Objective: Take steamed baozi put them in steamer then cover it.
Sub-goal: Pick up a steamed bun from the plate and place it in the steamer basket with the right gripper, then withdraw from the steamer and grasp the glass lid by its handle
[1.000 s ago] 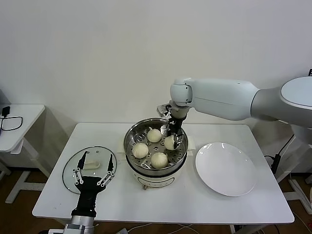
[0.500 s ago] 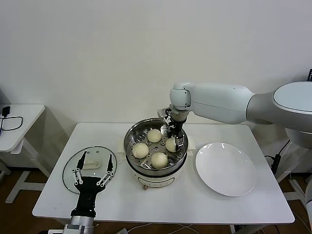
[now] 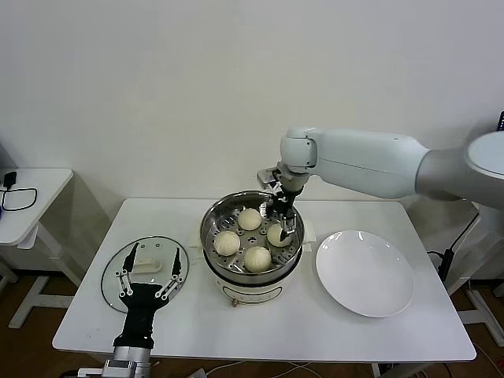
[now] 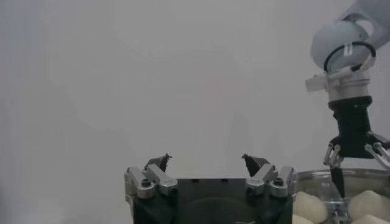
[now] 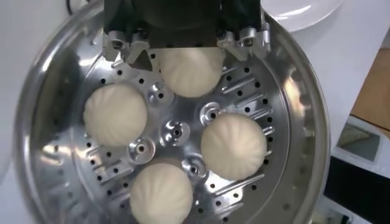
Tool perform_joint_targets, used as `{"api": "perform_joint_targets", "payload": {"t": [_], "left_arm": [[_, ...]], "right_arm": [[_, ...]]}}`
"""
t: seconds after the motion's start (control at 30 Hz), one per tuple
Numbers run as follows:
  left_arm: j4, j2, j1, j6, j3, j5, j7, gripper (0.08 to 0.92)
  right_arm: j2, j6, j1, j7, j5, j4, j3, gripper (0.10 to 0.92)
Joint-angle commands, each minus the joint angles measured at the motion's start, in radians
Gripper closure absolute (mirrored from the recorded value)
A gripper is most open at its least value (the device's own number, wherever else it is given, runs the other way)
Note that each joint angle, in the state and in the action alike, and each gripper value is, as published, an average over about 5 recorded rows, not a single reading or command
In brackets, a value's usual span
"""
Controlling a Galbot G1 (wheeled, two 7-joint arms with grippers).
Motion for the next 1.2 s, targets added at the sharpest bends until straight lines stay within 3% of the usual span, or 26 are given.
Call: {"api": "perform_joint_targets", "payload": {"t": [0.03,0.27,0.5,0.87,1.2], "left_arm": [[0.008,0.007,-0.033,0.059,-0.005,0.102,-0.053,0.177],[0.051,0.017,-0.086,0.076,-0.041,0.194,-0.077,0.177],[0.089,0.027,-0.112,0.092,-0.069,0.269,-0.073,0.177],[0.273,0.031,-0.151,0.013,-0.118,0.565,-0.078,0.177],[0.466,0.078,-0.162,0.005,-0.182,0.937,-0.085,0.177]], "right_arm": [[-0.236,0.138,-0.042,0.512,0.081,0.238,0.178,0.203],[-0.449,0.31,-0.438,1.156,0.061,0.357,0.589,0.203],[-0.495,0.522,-0.897,1.433,-0.014,0.365,1.024,0.203],[-0.308,0.584,-1.462,1.422,-0.136,0.36,1.684,0.203],[-0.09,0.639,-1.763,1.304,-0.179,0.352,1.983,0.203]]}}
